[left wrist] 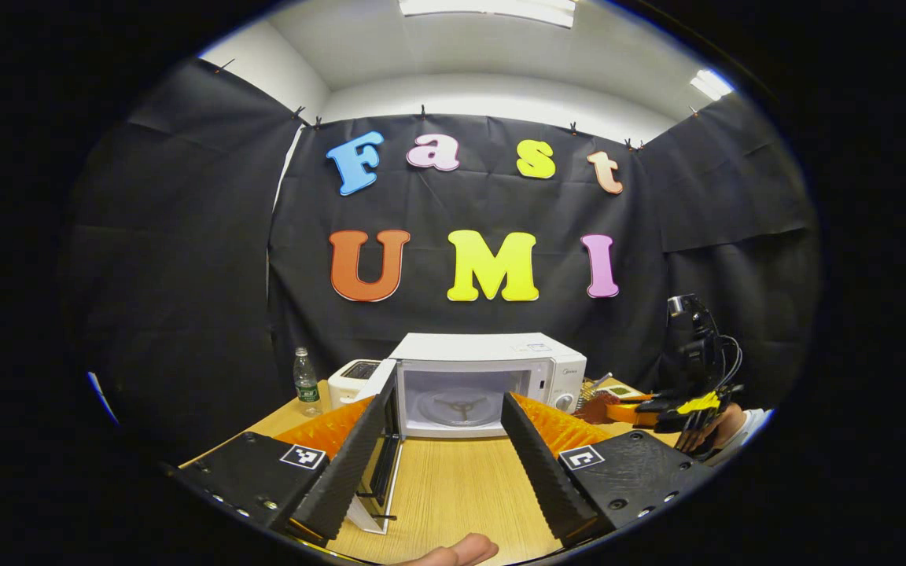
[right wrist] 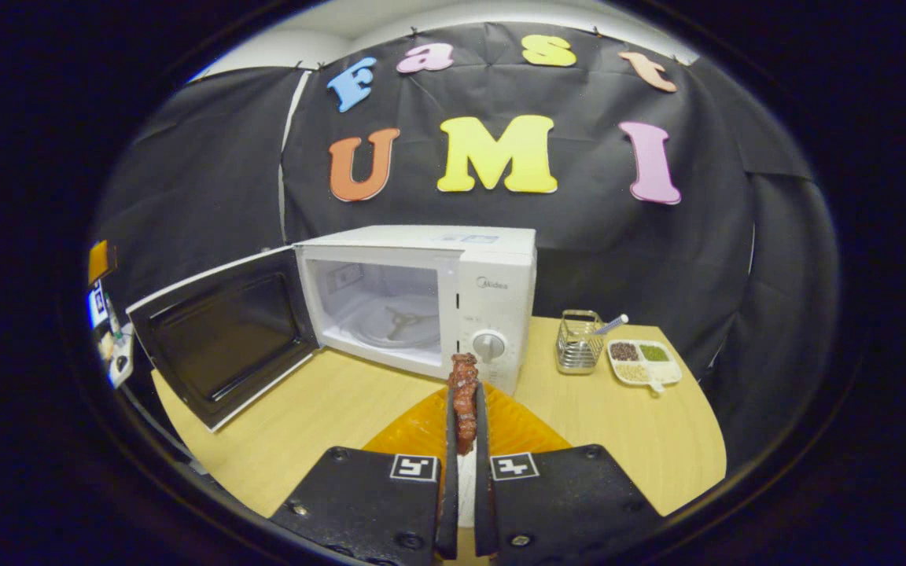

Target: Open the microwave oven with the left hand, put the food in, and close the microwave oven.

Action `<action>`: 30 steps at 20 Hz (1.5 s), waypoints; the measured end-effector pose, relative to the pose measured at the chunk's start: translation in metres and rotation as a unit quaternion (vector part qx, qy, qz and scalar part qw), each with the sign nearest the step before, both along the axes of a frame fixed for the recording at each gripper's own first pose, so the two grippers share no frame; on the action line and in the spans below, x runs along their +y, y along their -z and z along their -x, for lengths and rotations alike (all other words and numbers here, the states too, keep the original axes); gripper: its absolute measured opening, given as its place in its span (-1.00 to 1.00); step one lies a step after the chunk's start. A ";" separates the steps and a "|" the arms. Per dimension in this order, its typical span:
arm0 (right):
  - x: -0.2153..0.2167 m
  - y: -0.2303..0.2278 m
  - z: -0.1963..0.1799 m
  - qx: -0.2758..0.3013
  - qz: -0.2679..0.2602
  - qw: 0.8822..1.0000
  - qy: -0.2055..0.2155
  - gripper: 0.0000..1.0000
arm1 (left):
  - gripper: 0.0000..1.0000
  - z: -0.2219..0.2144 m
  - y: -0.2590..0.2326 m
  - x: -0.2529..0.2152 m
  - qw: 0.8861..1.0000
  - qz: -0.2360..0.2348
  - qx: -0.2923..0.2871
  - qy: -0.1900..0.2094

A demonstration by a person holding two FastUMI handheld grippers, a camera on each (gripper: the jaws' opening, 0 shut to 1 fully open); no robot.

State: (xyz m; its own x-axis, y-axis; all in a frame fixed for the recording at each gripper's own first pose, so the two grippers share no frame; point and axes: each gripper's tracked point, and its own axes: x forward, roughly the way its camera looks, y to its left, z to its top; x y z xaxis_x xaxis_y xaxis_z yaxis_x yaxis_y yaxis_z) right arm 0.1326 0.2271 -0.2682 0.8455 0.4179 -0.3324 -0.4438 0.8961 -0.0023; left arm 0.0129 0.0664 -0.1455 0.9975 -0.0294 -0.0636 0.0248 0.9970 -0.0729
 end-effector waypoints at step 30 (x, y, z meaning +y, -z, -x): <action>0.259 0.024 -0.172 -0.015 -0.151 0.981 0.118 -0.77 | 0.84 0.001 0.040 0.050 1.000 0.000 0.018 0.005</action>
State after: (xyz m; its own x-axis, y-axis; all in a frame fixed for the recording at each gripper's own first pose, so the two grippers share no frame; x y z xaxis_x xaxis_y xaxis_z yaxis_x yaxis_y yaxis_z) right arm 0.3047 0.4862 -0.2919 0.9385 0.2842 -0.1963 -0.2271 0.9359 0.2693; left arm 0.0122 0.1164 -0.1852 0.9942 -0.0394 -0.1003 0.0321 0.9968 -0.0735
